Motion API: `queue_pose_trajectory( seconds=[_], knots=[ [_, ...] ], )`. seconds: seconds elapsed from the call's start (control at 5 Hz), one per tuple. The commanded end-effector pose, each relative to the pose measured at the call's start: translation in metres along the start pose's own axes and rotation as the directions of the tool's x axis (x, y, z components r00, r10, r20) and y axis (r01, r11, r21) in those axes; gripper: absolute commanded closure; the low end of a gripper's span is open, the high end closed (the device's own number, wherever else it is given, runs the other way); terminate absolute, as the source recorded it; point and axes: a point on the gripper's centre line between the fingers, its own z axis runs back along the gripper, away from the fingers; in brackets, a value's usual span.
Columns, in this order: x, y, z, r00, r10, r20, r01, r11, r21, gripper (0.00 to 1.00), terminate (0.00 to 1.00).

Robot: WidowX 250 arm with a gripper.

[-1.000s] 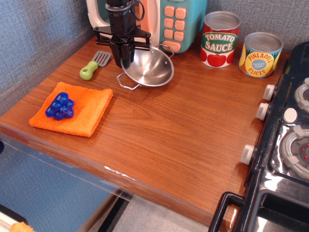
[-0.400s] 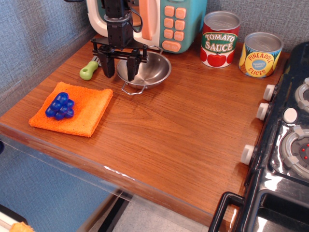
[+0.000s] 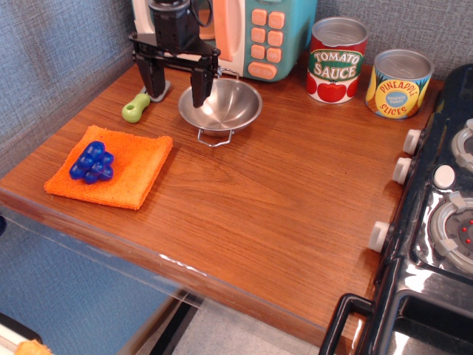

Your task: Move the pan to the right of the peeler

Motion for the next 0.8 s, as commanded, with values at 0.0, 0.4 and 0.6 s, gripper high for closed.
queue_pose_trajectory(
  seconds=[0.0,0.4,0.6],
  knots=[
    [-0.0226,0.0062,0.0347,0.999,-0.039,0.029,0.038,0.999,0.016,0.00,0.00],
    [-0.0282,0.0079,0.0349,0.998,-0.050,0.031,0.050,0.998,0.030,0.00,0.00],
    [-0.0282,0.0079,0.0349,0.998,-0.050,0.031,0.050,0.998,0.030,0.00,1.00]
  ],
)
